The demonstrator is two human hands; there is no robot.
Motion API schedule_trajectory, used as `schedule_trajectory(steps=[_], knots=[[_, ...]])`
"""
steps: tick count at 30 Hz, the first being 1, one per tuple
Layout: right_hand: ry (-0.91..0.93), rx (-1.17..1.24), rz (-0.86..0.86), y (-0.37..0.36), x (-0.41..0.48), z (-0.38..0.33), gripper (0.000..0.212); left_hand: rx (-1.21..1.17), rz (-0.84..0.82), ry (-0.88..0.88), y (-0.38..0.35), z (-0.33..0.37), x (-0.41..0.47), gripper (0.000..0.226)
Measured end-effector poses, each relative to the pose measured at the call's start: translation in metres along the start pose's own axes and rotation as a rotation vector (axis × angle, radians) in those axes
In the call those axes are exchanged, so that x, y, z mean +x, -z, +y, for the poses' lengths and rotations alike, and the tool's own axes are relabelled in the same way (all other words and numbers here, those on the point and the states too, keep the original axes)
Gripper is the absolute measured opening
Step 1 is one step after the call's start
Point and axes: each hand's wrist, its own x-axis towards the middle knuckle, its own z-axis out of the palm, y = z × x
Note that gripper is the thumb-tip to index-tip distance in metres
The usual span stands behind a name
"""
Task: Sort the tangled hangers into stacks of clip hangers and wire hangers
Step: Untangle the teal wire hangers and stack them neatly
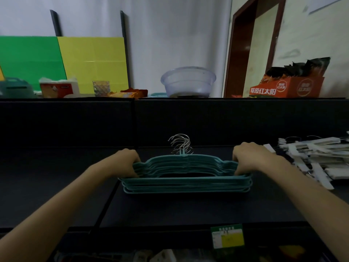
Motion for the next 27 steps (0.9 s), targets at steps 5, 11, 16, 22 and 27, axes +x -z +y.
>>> schedule_trajectory(steps=[5, 11, 16, 22, 27], knots=[[0.028, -0.119, 0.089, 0.001, 0.0, 0.001, 0.023, 0.177, -0.004, 0.038, 0.001, 0.009, 0.006, 0.015], [0.042, -0.11, 0.047, 0.003, 0.0, 0.0, 0.017, 0.216, -0.031, 0.009, 0.008, 0.011, 0.011, 0.028], [0.025, -0.015, -0.058, 0.004, 0.003, 0.002, 0.019, 0.204, -0.061, -0.005, 0.009, 0.012, 0.012, 0.032], [0.036, -0.108, 0.005, 0.005, 0.003, 0.001, 0.035, 0.268, -0.053, -0.015, 0.012, 0.015, 0.014, 0.029], [0.046, -0.11, -0.001, 0.003, 0.002, 0.0, 0.009, 0.283, -0.049, -0.051, 0.008, 0.016, 0.012, 0.029]])
